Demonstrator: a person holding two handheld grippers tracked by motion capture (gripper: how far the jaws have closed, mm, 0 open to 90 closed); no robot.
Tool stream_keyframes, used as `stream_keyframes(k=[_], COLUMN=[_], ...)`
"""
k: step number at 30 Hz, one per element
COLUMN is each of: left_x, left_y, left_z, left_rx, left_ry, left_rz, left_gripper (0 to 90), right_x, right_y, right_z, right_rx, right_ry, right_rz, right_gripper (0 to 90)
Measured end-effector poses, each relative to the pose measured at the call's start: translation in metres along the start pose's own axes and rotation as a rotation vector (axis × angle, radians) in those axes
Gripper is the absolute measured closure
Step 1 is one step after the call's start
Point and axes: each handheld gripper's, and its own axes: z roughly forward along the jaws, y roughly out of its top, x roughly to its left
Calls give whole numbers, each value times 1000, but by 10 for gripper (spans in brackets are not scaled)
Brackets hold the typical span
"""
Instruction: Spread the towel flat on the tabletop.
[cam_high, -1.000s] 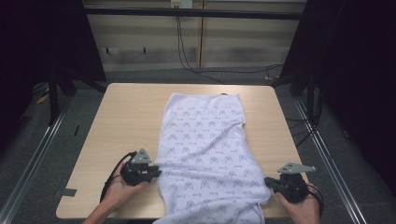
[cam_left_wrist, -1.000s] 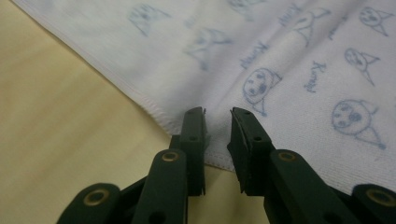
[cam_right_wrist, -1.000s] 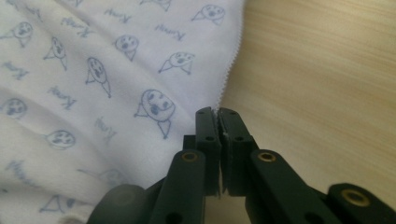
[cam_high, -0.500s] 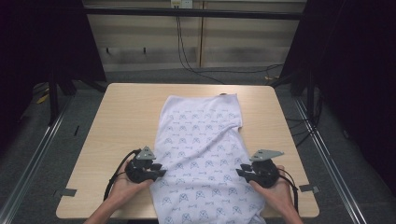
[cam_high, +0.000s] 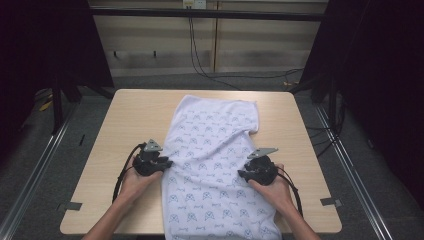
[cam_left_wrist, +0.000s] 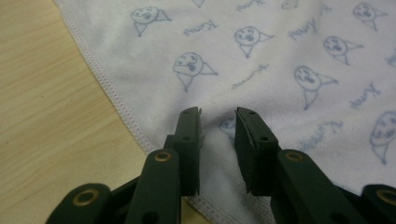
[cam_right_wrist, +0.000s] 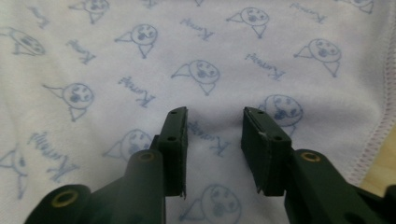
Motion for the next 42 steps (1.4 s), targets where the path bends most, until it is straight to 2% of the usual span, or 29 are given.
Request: stream_keyframes(k=[1,2,4,7,8,9,11,12,14,16,17,18,19,20,21,23,24,25,26,27,28,30,31,33,36,37,38,41,42], left_x=[-2,-4,-9,-16,-23,-23,-35,-40,-47,-56,-60,-64,-68,-73,-73,-78,-79,-79,-78,-76,-72,-62,-57,-43,-20,-15,-12,-11,-13], left_y=[0,0,0,-4,-8,-8,-10,-12,-14,-20,-24,-27,-31,-39,-39,-45,-47,-48,-48,-46,-42,-30,-26,-15,-9,-8,-9,-7,-5], left_z=[-1,0,-2,-4,-7,-7,-10,-11,-14,-20,-24,-27,-31,-39,-39,-45,-48,-49,-50,-51,-50,-47,-45,-35,-16,-12,-8,-3,-2], left_rx=[8,3,19,1,4,4,17,13,26,33,36,31,34,44,44,52,65,72,70,66,50,3,-7,-8,-4,-4,-14,-34,-21], left_ry=[7,3,-9,-95,-144,-144,-181,-197,-219,-244,-266,-270,-273,-290,-290,-321,-330,-342,-343,-334,-324,-281,-259,-209,-136,-131,-133,-142,-129], left_rz=[13,-5,30,8,8,8,51,46,45,70,70,76,96,86,86,87,93,87,74,82,77,41,30,13,-40,-49,-62,-52,-22], left_gripper=[694,684,663,626,625,624,616,597,593,593,592,592,593,592,593,593,593,596,600,591,552,552,552,559,572,578,578,588,584], right_x=[2,2,-5,-10,-10,-10,-6,-2,3,11,14,20,23,33,33,36,36,34,32,28,19,15,9,0,-13,-25,-25,-34,-34], right_y=[0,-2,-8,-22,-27,-27,-36,-43,-52,-60,-62,-64,-66,-70,-70,-71,-71,-70,-68,-63,-51,-45,-36,-24,-6,0,0,1,0], right_z=[-1,-2,-8,-23,-27,-27,-38,-44,-53,-62,-64,-68,-70,-73,-73,-73,-72,-73,-73,-73,-74,-73,-69,-61,-39,-21,-21,-6,-4], right_rx=[6,9,11,32,31,31,62,64,79,100,108,122,129,126,126,111,90,52,26,-8,-68,-85,-109,-132,-104,-82,-82,-70,-51], right_ry=[-6,-5,9,7,10,10,15,17,26,48,67,109,127,132,132,150,152,145,151,141,116,98,78,72,41,37,37,18,11], right_rz=[-5,-14,12,19,4,4,-5,-25,-23,-43,-45,-41,-52,-68,-68,-60,-63,-42,-14,11,12,19,33,42,35,51,51,72,66], right_gripper=[626,623,623,634,638,638,645,649,656,655,655,657,675,676,676,658,645,633,616,618,598,591,591,575,559,556,556,551,553])
